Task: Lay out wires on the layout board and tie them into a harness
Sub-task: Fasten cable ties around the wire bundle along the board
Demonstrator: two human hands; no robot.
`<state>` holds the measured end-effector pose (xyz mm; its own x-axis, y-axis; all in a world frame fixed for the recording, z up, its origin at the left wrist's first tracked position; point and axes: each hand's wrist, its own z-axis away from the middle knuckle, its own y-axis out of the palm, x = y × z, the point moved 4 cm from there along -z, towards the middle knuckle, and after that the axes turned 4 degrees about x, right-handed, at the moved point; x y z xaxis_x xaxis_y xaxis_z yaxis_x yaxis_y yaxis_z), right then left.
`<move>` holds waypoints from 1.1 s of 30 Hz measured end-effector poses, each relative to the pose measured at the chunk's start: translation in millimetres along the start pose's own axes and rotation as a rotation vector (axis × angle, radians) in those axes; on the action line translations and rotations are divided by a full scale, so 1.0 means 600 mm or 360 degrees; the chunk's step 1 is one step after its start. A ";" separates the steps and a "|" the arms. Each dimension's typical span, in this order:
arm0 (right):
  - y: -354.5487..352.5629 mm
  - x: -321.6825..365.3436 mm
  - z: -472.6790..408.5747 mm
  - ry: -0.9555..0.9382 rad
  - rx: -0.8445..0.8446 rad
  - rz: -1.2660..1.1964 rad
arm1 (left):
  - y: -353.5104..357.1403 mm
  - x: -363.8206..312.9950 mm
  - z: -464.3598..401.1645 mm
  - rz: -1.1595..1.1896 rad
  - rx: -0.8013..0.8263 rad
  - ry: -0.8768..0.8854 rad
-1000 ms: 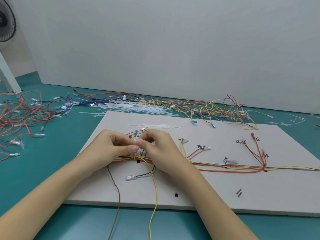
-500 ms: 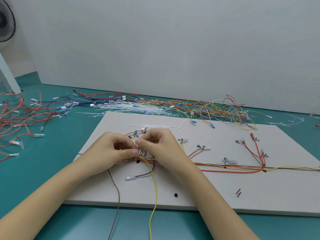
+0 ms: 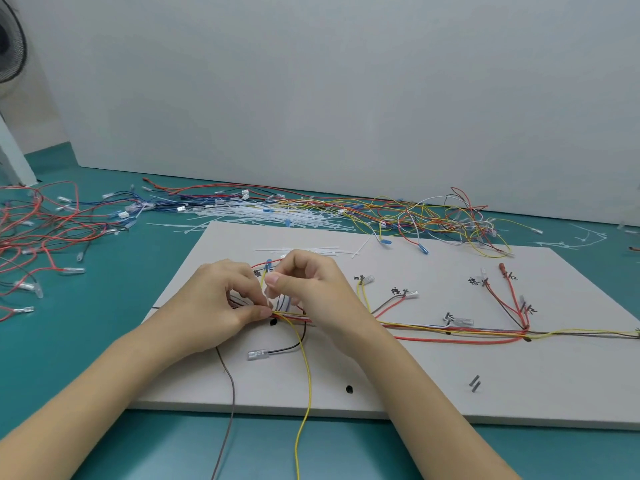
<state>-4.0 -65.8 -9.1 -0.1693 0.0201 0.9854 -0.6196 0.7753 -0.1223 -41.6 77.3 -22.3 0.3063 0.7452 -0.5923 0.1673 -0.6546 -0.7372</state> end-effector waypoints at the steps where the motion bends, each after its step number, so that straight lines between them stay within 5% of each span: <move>1: 0.002 0.000 0.000 0.0018 0.0006 -0.0027 | 0.000 -0.003 0.001 -0.0079 -0.0015 0.0065; 8: 0.010 -0.003 0.000 0.0099 0.0046 -0.0116 | 0.001 -0.020 0.006 -0.0398 -0.0091 0.0373; 27: 0.008 -0.003 0.000 0.0140 0.0229 -0.0047 | 0.011 -0.002 0.008 -0.0324 0.0045 0.0349; 33: -0.053 -0.004 -0.015 0.0169 -0.0228 0.0280 | 0.018 0.002 0.008 -0.0444 0.0079 0.0244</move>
<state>23.1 -84.5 -6.6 -0.1786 0.2234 0.9582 -0.4714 0.8354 -0.2826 -44.2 71.6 -32.4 0.3933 0.8649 -0.3118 0.2201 -0.4179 -0.8814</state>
